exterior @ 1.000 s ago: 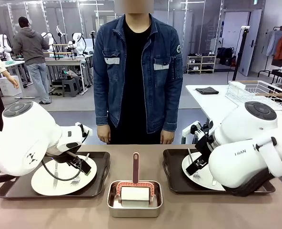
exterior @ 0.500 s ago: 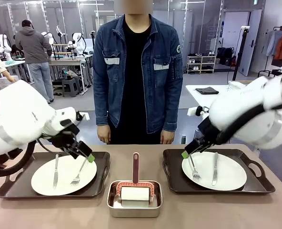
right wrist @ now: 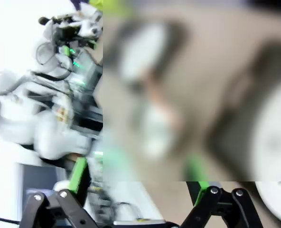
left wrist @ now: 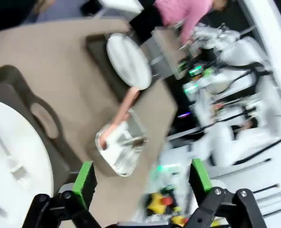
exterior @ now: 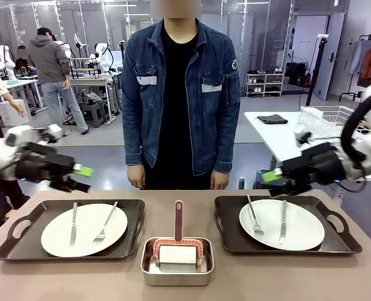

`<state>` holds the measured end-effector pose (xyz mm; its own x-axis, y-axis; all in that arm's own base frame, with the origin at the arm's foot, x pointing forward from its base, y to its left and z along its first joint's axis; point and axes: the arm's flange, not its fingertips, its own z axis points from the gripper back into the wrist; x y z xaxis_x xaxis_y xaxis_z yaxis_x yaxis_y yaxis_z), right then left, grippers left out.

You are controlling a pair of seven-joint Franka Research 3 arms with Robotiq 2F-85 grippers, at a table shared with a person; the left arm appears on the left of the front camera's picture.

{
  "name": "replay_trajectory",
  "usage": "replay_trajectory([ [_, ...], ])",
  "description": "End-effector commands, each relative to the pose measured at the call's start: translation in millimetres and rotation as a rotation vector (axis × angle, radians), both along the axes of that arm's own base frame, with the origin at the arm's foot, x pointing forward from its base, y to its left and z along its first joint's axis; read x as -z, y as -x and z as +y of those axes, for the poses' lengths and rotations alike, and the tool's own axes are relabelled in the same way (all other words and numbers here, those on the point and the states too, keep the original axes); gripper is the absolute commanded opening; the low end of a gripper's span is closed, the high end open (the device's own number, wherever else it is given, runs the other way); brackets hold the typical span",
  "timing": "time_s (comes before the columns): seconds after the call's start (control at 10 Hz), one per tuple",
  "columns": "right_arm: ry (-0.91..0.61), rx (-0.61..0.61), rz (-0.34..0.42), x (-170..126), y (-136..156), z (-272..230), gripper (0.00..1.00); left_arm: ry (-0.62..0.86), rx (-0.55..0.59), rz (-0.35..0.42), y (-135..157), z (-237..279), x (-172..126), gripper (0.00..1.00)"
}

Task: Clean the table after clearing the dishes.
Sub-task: When the left (or right) Handle tray is removed, use the left hand (or right hand) to clean the left (or right) side of the table with the Lint Roller.

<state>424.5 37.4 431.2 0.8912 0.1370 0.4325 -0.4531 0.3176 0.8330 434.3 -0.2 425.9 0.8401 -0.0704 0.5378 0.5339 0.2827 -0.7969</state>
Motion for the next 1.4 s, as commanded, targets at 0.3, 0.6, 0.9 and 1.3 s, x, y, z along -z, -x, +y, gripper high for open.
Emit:
replay_trajectory([
  [0.3,-0.28,0.376,0.263,18.8,31.1,-194.1,1.0,0.244,-0.365,0.265,52.7,173.1,25.8,1.0],
  [0.6,-0.336,0.674,0.262,8.5,104.9,-293.0,1.0,0.119,-0.64,0.301,127.4,273.1,1.1,1.0],
  [0.9,-0.282,0.76,0.261,-9.1,127.6,-313.5,1.0,0.078,-0.797,0.379,149.6,303.4,-7.8,1.0],
  [1.3,-0.329,0.718,0.225,0.9,129.7,-330.2,1.0,0.113,-0.739,0.297,157.0,310.4,-1.0,1.0],
])
